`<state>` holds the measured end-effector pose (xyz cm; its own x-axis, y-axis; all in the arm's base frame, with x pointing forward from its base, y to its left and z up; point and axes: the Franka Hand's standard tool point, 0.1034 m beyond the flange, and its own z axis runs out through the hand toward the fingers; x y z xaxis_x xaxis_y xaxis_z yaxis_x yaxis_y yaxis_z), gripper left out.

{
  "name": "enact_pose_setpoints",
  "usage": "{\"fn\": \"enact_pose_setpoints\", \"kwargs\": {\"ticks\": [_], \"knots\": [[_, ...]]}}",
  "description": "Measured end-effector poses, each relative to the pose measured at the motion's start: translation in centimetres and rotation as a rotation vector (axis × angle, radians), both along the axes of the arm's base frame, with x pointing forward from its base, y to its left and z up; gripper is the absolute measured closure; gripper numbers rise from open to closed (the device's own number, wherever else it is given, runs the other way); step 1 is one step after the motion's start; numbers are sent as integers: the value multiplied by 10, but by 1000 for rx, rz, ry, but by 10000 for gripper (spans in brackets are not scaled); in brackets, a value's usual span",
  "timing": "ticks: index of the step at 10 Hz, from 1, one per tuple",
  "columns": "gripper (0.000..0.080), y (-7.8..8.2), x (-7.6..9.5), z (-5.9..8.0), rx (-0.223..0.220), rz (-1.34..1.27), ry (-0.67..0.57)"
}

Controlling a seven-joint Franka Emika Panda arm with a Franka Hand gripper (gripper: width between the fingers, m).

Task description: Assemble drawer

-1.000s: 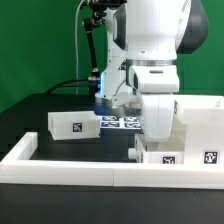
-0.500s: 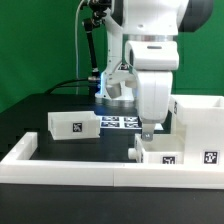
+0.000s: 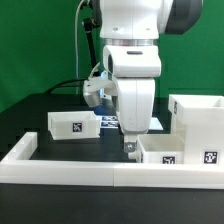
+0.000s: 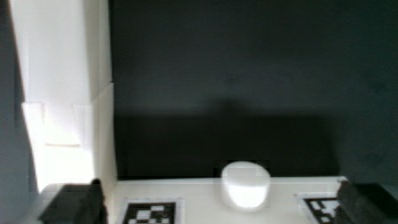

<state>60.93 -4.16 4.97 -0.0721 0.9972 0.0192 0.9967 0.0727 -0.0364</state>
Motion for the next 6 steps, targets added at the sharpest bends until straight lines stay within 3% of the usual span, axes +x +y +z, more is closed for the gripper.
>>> {"fn": "enact_pose_setpoints", "kwargs": {"ticks": [1, 4, 6], "knots": [[151, -2, 0, -1, 2, 2, 1], [151, -13, -17, -16, 133, 1, 28], [151, -12, -20, -19, 170, -22, 42]]}}
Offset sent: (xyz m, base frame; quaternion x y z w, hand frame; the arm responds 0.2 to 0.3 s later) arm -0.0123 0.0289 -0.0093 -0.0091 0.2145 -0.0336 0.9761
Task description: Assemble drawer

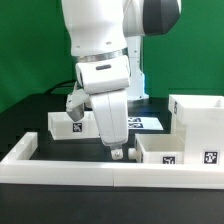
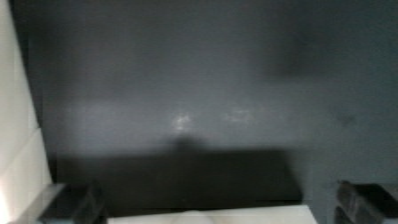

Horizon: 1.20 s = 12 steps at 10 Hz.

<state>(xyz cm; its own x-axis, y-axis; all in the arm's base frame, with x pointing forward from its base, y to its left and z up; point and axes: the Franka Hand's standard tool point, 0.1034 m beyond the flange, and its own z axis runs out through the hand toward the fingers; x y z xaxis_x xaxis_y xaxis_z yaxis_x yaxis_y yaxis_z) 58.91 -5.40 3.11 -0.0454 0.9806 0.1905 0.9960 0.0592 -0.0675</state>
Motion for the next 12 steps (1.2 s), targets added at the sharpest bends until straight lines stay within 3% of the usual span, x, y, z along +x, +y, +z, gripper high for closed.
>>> {"fn": "enact_pose_setpoints", "kwargs": {"ticks": [4, 9, 12], "knots": [[151, 32, -4, -10, 11, -5, 28], [151, 34, -5, -13, 11, -15, 30], [151, 53, -5, -13, 23, 7, 10]]}}
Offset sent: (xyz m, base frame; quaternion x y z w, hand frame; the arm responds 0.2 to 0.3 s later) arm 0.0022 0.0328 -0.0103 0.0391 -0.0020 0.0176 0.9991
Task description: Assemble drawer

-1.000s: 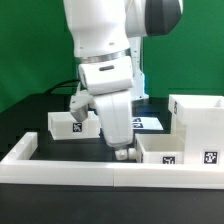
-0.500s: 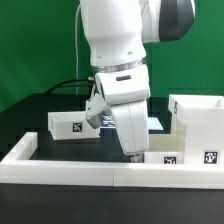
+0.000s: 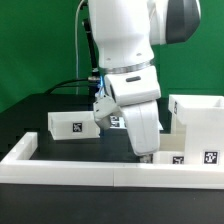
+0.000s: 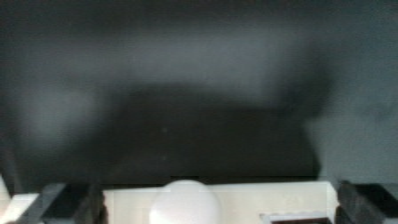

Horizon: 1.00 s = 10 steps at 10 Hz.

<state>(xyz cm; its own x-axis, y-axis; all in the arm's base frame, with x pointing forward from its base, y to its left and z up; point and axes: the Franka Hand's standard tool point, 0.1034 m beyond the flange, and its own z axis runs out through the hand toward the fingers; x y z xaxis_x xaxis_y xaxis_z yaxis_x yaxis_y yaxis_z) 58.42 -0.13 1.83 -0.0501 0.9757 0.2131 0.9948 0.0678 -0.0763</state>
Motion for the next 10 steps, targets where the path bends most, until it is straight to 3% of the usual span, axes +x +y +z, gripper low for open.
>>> {"fn": "enact_pose_setpoints", "kwargs": {"ticks": [2, 6, 10], "knots": [[151, 10, 7, 5, 2, 13, -54], [151, 9, 5, 3, -2, 1, -62], [151, 26, 4, 5, 13, 17, -64]]}}
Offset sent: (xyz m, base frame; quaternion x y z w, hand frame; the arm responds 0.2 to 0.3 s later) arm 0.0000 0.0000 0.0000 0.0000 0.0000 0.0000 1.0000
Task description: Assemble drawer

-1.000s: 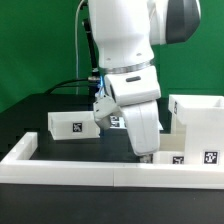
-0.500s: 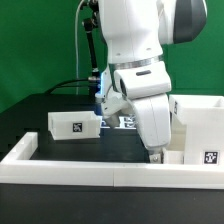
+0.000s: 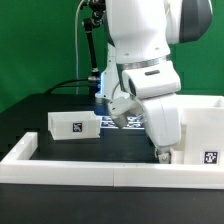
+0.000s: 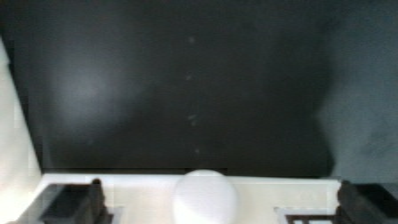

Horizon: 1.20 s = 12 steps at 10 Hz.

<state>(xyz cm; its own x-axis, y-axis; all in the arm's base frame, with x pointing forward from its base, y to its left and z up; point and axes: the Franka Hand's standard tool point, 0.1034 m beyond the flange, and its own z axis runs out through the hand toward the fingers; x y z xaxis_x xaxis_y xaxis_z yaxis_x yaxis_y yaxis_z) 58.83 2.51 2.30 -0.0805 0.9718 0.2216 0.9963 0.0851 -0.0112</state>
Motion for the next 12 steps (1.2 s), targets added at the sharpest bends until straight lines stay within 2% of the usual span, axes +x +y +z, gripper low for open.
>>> {"fn": "enact_pose_setpoints", "kwargs": {"ticks": [2, 4, 5, 8, 10, 12], "knots": [[151, 8, -3, -2, 5, -5, 8], [151, 9, -3, -3, 4, -22, 7], [151, 0, -3, -3, 2, 1, 9], [151, -46, 9, 5, -23, -21, 19], [151, -71, 2, 9, -36, -77, 19], [151, -88, -14, 15, -40, -112, 33]]}}
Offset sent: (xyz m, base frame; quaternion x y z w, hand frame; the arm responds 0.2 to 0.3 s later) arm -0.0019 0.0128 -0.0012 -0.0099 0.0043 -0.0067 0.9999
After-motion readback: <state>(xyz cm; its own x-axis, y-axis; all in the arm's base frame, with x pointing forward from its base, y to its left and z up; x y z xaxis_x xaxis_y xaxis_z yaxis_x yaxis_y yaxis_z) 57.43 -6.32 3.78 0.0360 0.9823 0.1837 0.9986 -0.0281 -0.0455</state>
